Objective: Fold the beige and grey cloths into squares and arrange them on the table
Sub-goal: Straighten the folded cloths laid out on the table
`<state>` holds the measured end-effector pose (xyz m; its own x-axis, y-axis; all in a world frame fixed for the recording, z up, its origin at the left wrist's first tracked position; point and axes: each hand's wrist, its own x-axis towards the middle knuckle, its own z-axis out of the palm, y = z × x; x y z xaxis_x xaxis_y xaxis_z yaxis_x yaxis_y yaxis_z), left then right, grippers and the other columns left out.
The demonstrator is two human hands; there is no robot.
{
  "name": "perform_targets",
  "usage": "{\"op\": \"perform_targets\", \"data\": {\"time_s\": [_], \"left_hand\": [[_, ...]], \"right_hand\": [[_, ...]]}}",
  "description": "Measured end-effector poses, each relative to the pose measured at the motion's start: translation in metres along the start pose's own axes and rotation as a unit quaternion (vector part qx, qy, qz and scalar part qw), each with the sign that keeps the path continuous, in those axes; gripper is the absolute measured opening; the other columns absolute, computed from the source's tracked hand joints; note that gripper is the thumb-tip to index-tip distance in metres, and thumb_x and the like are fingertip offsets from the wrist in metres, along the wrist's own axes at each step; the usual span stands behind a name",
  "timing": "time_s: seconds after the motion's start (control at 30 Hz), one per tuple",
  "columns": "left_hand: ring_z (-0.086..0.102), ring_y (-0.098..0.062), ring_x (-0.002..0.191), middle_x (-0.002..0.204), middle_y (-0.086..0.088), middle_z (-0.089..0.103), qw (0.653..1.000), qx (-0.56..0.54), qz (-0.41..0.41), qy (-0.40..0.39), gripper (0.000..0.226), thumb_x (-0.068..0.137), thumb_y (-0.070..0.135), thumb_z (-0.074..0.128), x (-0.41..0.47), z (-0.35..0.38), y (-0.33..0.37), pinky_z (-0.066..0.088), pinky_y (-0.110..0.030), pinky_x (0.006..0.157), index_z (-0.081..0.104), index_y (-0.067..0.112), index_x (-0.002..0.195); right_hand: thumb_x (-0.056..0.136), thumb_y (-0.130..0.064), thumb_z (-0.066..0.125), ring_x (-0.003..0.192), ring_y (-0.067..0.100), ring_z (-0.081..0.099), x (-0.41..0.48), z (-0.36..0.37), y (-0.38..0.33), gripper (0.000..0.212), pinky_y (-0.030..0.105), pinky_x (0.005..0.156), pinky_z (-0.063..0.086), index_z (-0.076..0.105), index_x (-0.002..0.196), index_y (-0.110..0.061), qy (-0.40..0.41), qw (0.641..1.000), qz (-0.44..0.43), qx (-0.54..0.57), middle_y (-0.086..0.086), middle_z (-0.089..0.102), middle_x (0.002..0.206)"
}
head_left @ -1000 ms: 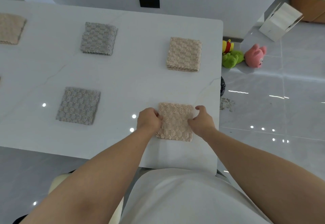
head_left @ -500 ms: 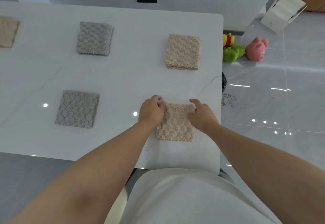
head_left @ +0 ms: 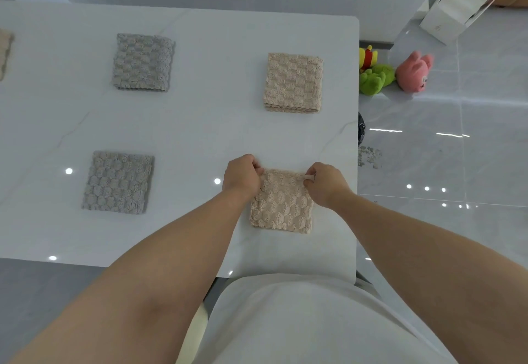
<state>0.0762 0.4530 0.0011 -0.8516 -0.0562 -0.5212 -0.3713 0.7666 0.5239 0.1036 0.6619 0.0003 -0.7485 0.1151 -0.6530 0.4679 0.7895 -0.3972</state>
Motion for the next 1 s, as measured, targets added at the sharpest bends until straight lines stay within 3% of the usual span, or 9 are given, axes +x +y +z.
{"op": "perform_targets", "data": {"time_s": [0.1,0.23,0.37,0.5,0.6,0.7,0.8,0.9,1.0], "left_hand": [[0.061,-0.016,0.081,0.085,0.008,0.061,1.0,0.027,0.01,-0.006,0.005,0.093,0.011,0.06,0.0,-0.001,0.003,0.043,-0.025,0.062,0.062,0.016,0.094],[0.058,-0.018,0.093,0.114,0.0,0.054,0.984,0.126,0.113,-0.059,0.019,0.098,0.019,0.056,0.004,-0.003,0.005,0.042,-0.028,0.077,0.065,0.02,0.115],[0.059,-0.021,0.094,0.106,-0.001,0.051,0.976,0.144,0.131,-0.099,0.02,0.093,0.007,0.056,0.005,-0.007,0.004,0.043,-0.028,0.078,0.066,0.02,0.105],[0.063,-0.023,0.093,0.099,-0.001,0.06,0.982,0.136,0.098,-0.088,0.022,0.088,0.002,0.059,0.005,-0.01,0.001,0.044,-0.029,0.071,0.056,0.024,0.091],[0.06,-0.026,0.098,0.11,-0.004,0.055,0.984,0.141,0.086,-0.065,0.016,0.092,0.009,0.058,-0.002,-0.007,0.005,0.046,-0.034,0.075,0.056,0.017,0.105],[0.058,-0.027,0.087,0.115,-0.005,0.047,0.987,0.14,0.071,-0.016,0.026,0.097,0.021,0.058,-0.018,-0.006,0.006,0.045,-0.036,0.069,0.049,0.011,0.119],[0.056,-0.023,0.079,0.106,-0.002,0.05,0.993,0.111,0.025,-0.002,0.032,0.097,0.033,0.06,-0.039,-0.006,0.0,0.044,-0.033,0.063,0.045,0.01,0.114],[0.058,-0.017,0.078,0.094,0.001,0.058,0.996,0.059,-0.05,-0.052,0.036,0.09,0.036,0.065,-0.052,-0.001,-0.012,0.038,-0.027,0.053,0.047,0.01,0.108],[0.06,-0.016,0.07,0.074,0.003,0.061,0.993,0.028,-0.084,-0.08,0.026,0.088,0.036,0.067,-0.061,0.003,-0.019,0.044,-0.026,0.055,0.056,0.014,0.081]], "right_hand": [[0.096,-0.017,0.052,0.093,0.026,0.057,-0.002,0.002,-0.004,0.022,0.031,0.071,0.045,0.06,0.116,-0.014,0.003,1.0,0.011,0.003,0.009,0.058,0.116],[0.094,-0.013,0.048,0.093,0.025,0.054,-0.005,0.001,-0.007,0.028,0.031,0.071,0.043,0.058,0.119,-0.014,0.007,1.0,0.014,0.003,0.007,0.053,0.115],[0.092,-0.013,0.05,0.094,0.023,0.054,-0.006,-0.001,-0.007,0.024,0.03,0.074,0.041,0.062,0.113,-0.014,0.015,1.0,0.001,0.007,0.006,0.058,0.112],[0.092,-0.011,0.052,0.093,0.022,0.052,-0.008,-0.002,-0.005,0.02,0.03,0.074,0.041,0.062,0.108,-0.014,0.024,1.0,0.0,0.005,0.007,0.061,0.112],[0.096,-0.013,0.052,0.091,0.024,0.054,-0.013,-0.002,-0.006,0.016,0.033,0.073,0.045,0.053,0.111,-0.016,0.03,0.999,0.003,0.013,0.007,0.056,0.112],[0.098,-0.024,0.054,0.082,0.023,0.057,-0.024,-0.002,-0.003,0.017,0.034,0.063,0.045,0.042,0.108,-0.018,0.037,0.998,0.023,0.044,0.006,0.056,0.101],[0.097,-0.036,0.058,0.073,0.021,0.059,-0.037,-0.001,0.004,0.029,0.031,0.054,0.042,0.041,0.108,-0.016,-0.003,0.997,0.061,0.05,0.007,0.061,0.09],[0.09,-0.033,0.066,0.084,0.025,0.065,-0.047,0.007,0.011,0.037,0.036,0.064,0.054,0.042,0.112,-0.015,-0.06,0.99,0.099,0.078,0.009,0.065,0.097],[0.087,-0.026,0.069,0.084,0.025,0.065,-0.057,0.014,0.012,0.04,0.034,0.063,0.054,0.041,0.113,-0.015,-0.082,0.988,0.099,0.088,0.009,0.063,0.097]]}}
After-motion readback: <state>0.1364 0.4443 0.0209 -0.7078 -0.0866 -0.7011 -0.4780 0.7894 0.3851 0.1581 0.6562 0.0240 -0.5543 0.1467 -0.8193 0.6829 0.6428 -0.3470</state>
